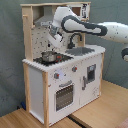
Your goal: Play with the kitchen
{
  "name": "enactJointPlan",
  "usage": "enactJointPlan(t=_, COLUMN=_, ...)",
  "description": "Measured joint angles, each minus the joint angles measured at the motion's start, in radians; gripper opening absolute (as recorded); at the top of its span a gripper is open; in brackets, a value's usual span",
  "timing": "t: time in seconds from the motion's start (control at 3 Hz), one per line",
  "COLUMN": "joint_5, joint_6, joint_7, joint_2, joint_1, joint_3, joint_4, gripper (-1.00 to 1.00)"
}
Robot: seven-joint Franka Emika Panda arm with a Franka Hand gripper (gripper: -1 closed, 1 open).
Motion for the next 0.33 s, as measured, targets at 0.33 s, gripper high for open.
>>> enactJointPlan(t=0.33, joint_5=-0.04, joint_6=-0.006, joint_7=-0.001, joint_2=0.0, joint_1=0.0, joint_3=-0.021, joint_4=0.097, gripper=1.0)
